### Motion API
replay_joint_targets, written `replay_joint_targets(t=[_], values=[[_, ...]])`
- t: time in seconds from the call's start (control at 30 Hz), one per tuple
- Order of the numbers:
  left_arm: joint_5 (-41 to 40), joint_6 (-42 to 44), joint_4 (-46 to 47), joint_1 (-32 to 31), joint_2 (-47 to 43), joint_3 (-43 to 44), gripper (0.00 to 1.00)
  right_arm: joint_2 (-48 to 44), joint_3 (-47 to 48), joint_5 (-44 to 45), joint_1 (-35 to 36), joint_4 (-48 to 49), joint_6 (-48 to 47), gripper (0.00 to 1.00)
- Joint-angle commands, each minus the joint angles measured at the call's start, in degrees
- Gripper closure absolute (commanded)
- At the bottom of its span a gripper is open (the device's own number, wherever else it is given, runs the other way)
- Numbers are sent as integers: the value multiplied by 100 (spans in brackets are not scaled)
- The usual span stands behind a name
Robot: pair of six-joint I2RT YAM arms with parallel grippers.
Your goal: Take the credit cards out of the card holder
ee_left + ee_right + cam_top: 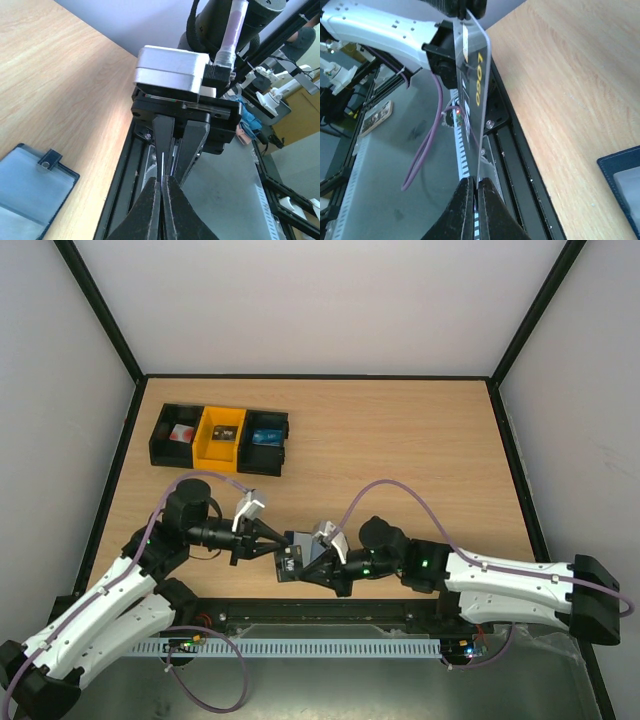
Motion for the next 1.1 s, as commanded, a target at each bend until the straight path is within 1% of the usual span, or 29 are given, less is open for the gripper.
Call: replay_joint_targets(t=[0.0, 0.1, 0.23, 0.3, 0.37, 0.47, 0.53, 0.57, 0.6, 0.63, 0.67, 0.7, 0.77, 0.93, 1.07], values=[[-213, -136, 101, 32, -120, 178, 97, -427, -84, 672, 19, -49, 136, 95], [-309, -308, 269, 38, -158, 171, 97, -653, -197, 978, 18, -58, 140, 95], [-316, -414, 308, 51, -140, 180, 97, -939, -336, 1161, 18, 37, 220, 96], [-363, -503, 355, 53, -117, 186, 97, -1035, -420, 1250, 18, 116, 278, 94], [-507, -736, 500, 61, -110, 178, 97, -1103, -493, 1405, 18, 180, 376, 83], [-952, -1097, 764, 78, -114, 172, 97, -1220, -577, 1701, 18, 285, 609, 64], [-1304, -1280, 865, 104, -140, 179, 97, -1387, -656, 1872, 19, 405, 764, 56], [-1528, -1376, 908, 120, -169, 179, 97, -1527, -707, 1984, 19, 471, 849, 49], [-1746, -1459, 924, 138, -202, 182, 97, -1650, -765, 2085, 18, 544, 929, 39], [-2017, -1549, 949, 168, -249, 177, 97, -1771, -822, 2203, 18, 605, 1004, 24], [-2370, -1657, 980, 195, -281, 164, 97, -1888, -869, 2312, 18, 654, 1067, 4], [-2630, -1756, 1007, 230, -328, 135, 97, -2002, -915, 2414, 18, 690, 1109, 2], [-3129, -1986, 1133, 314, -415, 29, 97, -2180, -995, 2612, 18, 698, 1202, 2], [-4353, -2376, 1279, 652, -508, -81, 97, -2395, -1029, 3474, 18, 357, 1736, 2], [-5471, -2563, 1550, 1000, -445, -134, 97, -2446, -1113, 3568, 19, 452, 1930, 2]])
